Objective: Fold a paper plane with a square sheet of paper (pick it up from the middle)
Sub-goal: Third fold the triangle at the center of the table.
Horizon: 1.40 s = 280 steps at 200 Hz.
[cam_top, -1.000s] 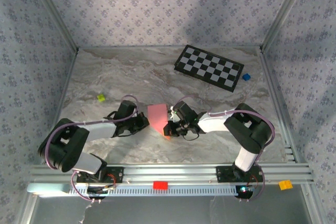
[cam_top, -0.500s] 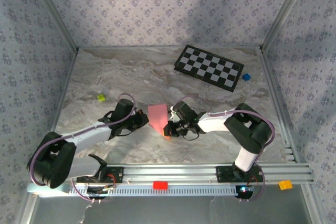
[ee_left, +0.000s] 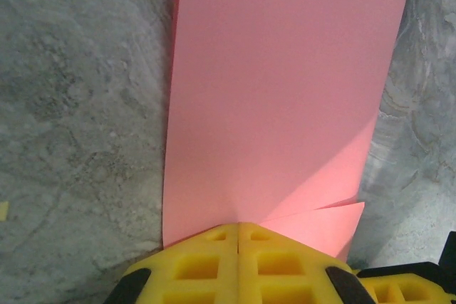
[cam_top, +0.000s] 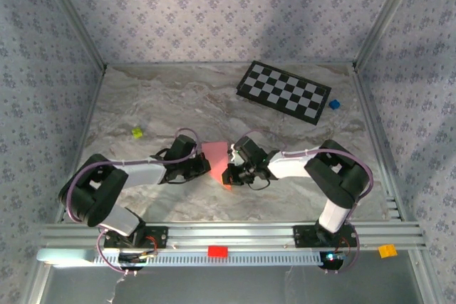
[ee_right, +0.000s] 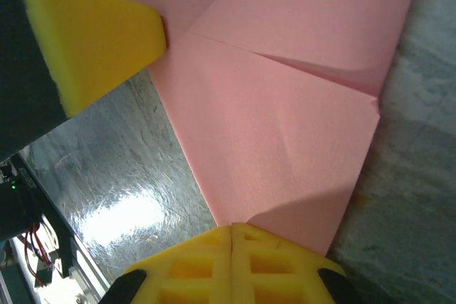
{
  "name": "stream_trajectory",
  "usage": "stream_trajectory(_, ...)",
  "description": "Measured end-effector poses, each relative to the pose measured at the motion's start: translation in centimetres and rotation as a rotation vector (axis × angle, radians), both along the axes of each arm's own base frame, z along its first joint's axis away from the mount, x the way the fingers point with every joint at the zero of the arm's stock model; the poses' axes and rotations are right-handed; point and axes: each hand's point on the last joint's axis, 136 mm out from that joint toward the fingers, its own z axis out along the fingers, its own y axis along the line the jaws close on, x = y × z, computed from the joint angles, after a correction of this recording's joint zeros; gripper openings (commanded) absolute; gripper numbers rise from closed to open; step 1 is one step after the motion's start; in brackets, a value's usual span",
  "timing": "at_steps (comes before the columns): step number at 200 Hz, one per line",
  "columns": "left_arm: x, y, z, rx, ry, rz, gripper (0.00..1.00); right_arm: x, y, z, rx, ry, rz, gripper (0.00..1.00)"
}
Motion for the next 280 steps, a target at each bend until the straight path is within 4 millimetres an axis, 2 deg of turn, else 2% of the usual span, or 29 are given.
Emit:
stream_trajectory(27, -0.2, 0.2, -0.1, 0.0, -0.005, 0.002, 0.0, 0.2, 0.5, 0.8, -0.004, 0.008, 0.016, 0.01)
stream_trajectory(53, -0.3, 0.4, -0.1, 0.003, -0.01, 0.006, 0.0, 1.2, 2.4, 2.9, 0.042, -0.022, 0.041, 0.02)
stream_trajectory(67, -0.3, 0.5, -0.1, 0.004, -0.01, 0.006, 0.0, 1.7, 3.5, 3.3, 0.057, -0.033, 0.052, 0.02)
stream_trajectory(86, -0.3, 0.5, -0.1, 0.004, -0.01, 0.006, 0.0, 1.8, 4.1, 2.4, 0.046, -0.024, 0.061, 0.02)
stream_trajectory(116, -0.3, 0.5, 0.0, 0.008, -0.009, 0.004, 0.0, 1.0, 3.4, -0.2, 0.0, 0.018, 0.063, 0.03)
stream_trajectory(197, -0.4, 0.5, -0.1, 0.009, -0.008, 0.003, 0.0, 0.7, 2.9, 0.3, 0.019, 0.005, 0.059, 0.04)
stream_trajectory(238, -0.4, 0.5, -0.1, 0.009, -0.008, 0.003, 0.0, 1.5, 3.8, 1.0, 0.037, -0.004, 0.053, 0.04)
stream_trajectory(280, -0.3, 0.5, -0.1, 0.009, -0.007, 0.004, 0.0, 1.9, 4.1, 0.0, 0.036, 0.026, 0.026, 0.06)
